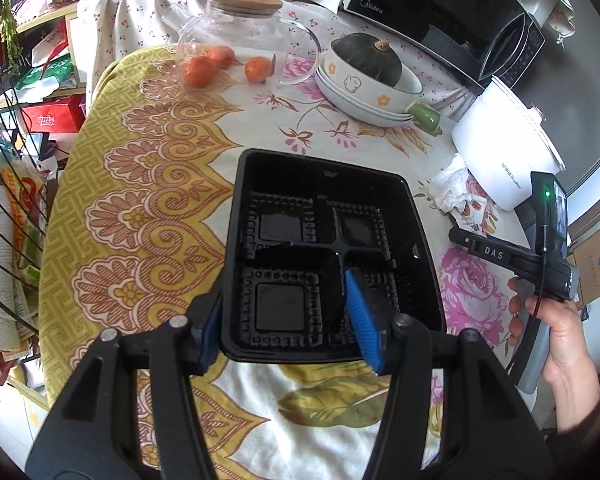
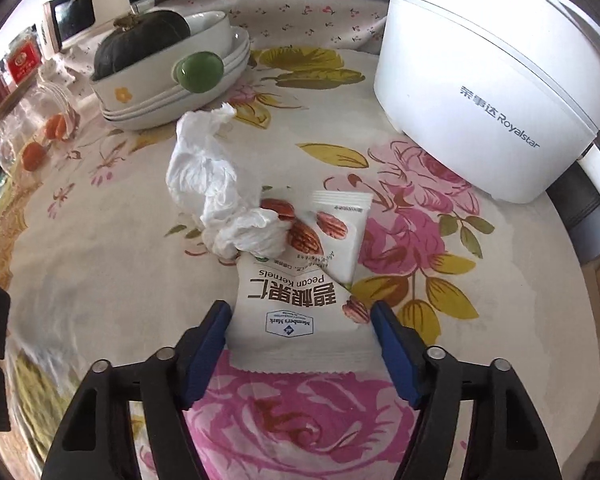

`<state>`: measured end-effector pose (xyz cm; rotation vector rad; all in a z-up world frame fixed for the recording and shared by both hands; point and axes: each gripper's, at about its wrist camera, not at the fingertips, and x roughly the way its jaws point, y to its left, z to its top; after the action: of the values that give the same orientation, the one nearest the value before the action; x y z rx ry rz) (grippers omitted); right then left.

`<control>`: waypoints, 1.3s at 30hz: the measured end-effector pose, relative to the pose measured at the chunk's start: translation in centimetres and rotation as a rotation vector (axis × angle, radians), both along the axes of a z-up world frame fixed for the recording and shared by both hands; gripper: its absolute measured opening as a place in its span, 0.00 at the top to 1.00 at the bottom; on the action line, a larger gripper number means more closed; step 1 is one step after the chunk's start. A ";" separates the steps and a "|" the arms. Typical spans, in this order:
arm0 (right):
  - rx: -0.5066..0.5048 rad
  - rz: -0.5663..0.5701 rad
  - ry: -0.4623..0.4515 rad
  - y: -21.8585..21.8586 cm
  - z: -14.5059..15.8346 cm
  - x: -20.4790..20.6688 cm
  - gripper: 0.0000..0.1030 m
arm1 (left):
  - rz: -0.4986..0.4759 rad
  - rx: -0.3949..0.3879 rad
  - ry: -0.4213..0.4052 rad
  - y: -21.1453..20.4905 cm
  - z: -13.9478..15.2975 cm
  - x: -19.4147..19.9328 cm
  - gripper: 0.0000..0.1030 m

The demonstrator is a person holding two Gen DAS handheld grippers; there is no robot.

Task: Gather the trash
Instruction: 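Grasp the pecan kernels packet with the right tool while the left tool holds the tray, then carry the tray and packet over the bin and open the left tool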

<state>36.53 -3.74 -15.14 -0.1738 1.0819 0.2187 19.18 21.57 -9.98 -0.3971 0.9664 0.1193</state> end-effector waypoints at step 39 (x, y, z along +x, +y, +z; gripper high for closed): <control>-0.023 -0.145 -0.019 -23.3 7.0 -23.7 0.33 | -0.431 -0.090 -0.037 -18.5 2.6 -5.2 0.45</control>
<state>12.86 -27.07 -8.10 -0.1173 1.0734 0.0746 13.95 3.09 -7.39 -0.2653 1.0030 -0.3224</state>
